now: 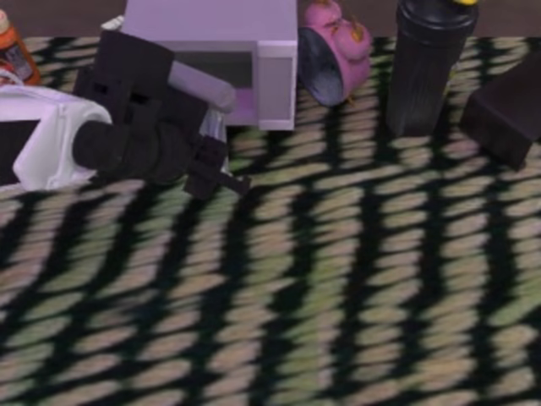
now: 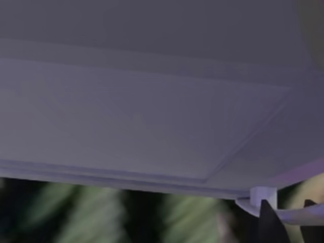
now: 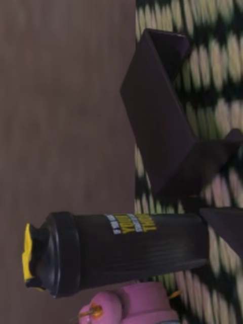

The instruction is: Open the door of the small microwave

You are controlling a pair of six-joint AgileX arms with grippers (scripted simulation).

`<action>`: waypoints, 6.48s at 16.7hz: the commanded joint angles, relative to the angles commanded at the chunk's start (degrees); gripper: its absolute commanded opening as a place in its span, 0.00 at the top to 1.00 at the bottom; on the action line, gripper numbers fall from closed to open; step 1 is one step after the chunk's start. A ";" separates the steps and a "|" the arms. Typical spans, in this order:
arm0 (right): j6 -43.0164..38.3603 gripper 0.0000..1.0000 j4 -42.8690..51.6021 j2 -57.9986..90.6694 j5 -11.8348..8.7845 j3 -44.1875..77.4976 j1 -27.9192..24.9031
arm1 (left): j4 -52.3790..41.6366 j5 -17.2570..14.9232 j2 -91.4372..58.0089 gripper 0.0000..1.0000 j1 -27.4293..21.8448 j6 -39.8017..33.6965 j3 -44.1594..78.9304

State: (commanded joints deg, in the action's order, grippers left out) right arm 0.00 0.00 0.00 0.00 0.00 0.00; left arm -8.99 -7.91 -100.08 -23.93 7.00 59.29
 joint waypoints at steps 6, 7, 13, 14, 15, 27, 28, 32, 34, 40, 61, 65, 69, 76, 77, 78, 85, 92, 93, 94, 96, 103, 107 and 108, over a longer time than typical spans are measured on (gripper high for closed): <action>0.00 0.00 0.00 0.00 0.00 0.00 0.00 | -0.26 -2.23 0.88 1.00 0.98 2.45 -0.73; 0.00 0.00 0.00 0.00 0.00 0.00 0.00 | -0.40 -2.70 1.03 1.00 1.38 3.18 -1.00; 0.00 0.00 0.00 0.00 0.00 0.00 0.00 | -0.51 -2.95 1.08 1.00 1.58 3.57 -1.17; 0.00 0.00 0.00 0.00 0.00 0.00 0.00 | -0.51 -2.95 1.08 1.00 1.58 3.57 -1.17; 0.00 0.00 0.00 0.00 0.00 0.00 0.00 | -0.51 -2.95 1.08 1.00 1.58 3.57 -1.17; 0.00 0.00 0.00 0.00 0.00 0.00 0.00 | -0.51 -2.95 1.08 1.00 1.58 3.57 -1.17; 0.00 0.00 0.00 0.00 0.00 0.00 0.00 | -0.51 -2.95 1.08 1.00 1.58 3.57 -1.17; 0.00 0.00 0.00 0.00 0.00 0.00 0.00 | -0.51 -2.95 1.08 1.00 1.58 3.57 -1.17; 0.00 0.00 0.00 0.00 0.00 0.00 0.00 | -0.63 -3.53 1.08 1.00 1.25 3.46 -1.29; 0.00 0.00 0.00 0.00 0.00 0.00 0.00 | -1.27 -5.77 1.94 1.00 3.16 7.09 -2.04; 0.00 0.00 0.00 0.00 0.00 0.00 0.00 | -1.27 -5.77 1.94 1.00 3.16 7.09 -2.04; 0.00 0.00 0.00 0.00 0.00 0.00 0.00 | -1.31 -6.21 1.93 1.00 2.74 6.79 -2.12; 0.00 0.00 0.00 0.00 0.00 0.00 0.00 | -1.72 -7.25 2.27 1.00 3.72 8.58 -2.33; 0.00 0.00 0.00 0.00 0.00 0.00 0.00 | -2.18 -8.27 2.56 1.00 4.63 10.34 -2.59; 0.00 0.00 0.00 0.00 0.00 0.00 0.00 | -2.18 -8.27 2.56 1.00 4.63 10.34 -2.59; 0.00 0.00 0.00 0.00 0.00 0.00 0.00 | -2.18 -8.27 2.56 1.00 4.63 10.34 -2.59; 0.00 0.00 0.00 0.00 0.00 0.00 0.00 | -2.18 -8.27 2.56 1.00 4.63 10.34 -2.59; 0.00 0.00 0.00 0.00 0.00 0.00 0.00 | -2.18 -8.27 2.56 1.00 4.63 10.34 -2.59; 0.00 0.00 0.00 0.00 0.00 0.00 0.00 | -2.18 -8.27 2.56 1.00 4.63 10.34 -2.59; 0.00 0.00 0.00 0.00 0.00 0.00 0.00 | -2.18 -8.27 2.56 1.00 4.63 10.34 -2.59; 0.00 0.00 0.00 0.00 0.00 0.00 0.00 | -2.18 -8.27 2.56 1.00 4.63 10.34 -2.59; 0.00 0.00 0.00 0.00 0.00 0.00 0.00 | -3.13 -10.49 3.00 1.00 5.91 13.24 -2.87; 0.00 0.00 0.00 0.00 0.00 0.00 0.00 | -3.33 -10.77 3.03 1.00 6.17 13.74 -2.95; 0.00 0.00 0.00 0.00 0.00 0.00 0.00 | -3.33 -10.77 3.03 1.00 6.17 13.74 -2.95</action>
State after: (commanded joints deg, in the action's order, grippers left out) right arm 0.00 0.00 0.00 0.00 0.00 0.00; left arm -12.31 -18.68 -97.05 -17.76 20.73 56.34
